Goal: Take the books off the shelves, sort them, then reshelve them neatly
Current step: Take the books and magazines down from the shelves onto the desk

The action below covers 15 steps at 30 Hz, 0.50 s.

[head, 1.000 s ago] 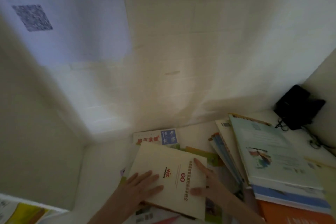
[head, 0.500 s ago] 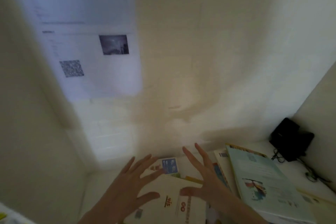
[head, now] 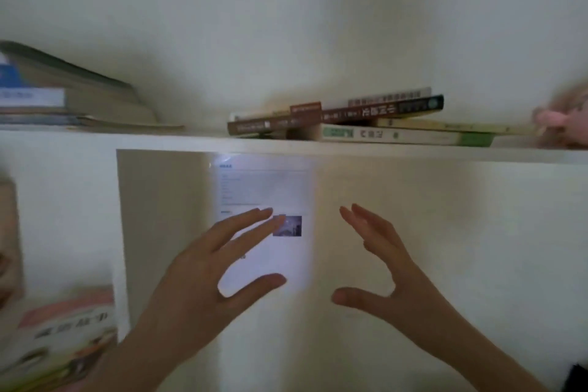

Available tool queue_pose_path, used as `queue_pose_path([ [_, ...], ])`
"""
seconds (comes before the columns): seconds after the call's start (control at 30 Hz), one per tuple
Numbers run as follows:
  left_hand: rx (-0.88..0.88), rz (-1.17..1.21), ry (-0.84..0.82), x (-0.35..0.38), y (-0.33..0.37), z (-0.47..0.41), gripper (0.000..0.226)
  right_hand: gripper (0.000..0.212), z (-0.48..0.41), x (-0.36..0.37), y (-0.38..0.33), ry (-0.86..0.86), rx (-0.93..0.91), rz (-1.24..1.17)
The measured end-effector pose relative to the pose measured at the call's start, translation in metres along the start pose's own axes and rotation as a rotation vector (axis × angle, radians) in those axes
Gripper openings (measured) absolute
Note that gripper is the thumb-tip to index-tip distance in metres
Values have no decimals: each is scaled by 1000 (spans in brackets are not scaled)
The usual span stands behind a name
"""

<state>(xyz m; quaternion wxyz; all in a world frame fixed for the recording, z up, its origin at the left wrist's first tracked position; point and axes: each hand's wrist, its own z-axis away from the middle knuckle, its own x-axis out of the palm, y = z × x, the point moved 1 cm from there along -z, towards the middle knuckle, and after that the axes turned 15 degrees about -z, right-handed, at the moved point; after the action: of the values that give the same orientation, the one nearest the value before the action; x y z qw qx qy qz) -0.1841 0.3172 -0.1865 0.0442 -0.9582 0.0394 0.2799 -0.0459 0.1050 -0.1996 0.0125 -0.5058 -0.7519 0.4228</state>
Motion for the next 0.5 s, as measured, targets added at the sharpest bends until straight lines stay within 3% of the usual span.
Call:
queue_pose_path([
  [0.23,118,-79,262,-36,21,-83,66,79,-39,-38,-58,357,-370,325],
  [0.3,118,-115,195,-30,28,-109,76,80,-47,-52,-53,468,-393,521],
  [0.37,106,-175,24,-20,38,-132,89,86,-54,-65,-46,521,-376,655],
  [0.5,133,-356,-162,-2,48,-176,95,104,-67,-92,-47,505,-251,696],
])
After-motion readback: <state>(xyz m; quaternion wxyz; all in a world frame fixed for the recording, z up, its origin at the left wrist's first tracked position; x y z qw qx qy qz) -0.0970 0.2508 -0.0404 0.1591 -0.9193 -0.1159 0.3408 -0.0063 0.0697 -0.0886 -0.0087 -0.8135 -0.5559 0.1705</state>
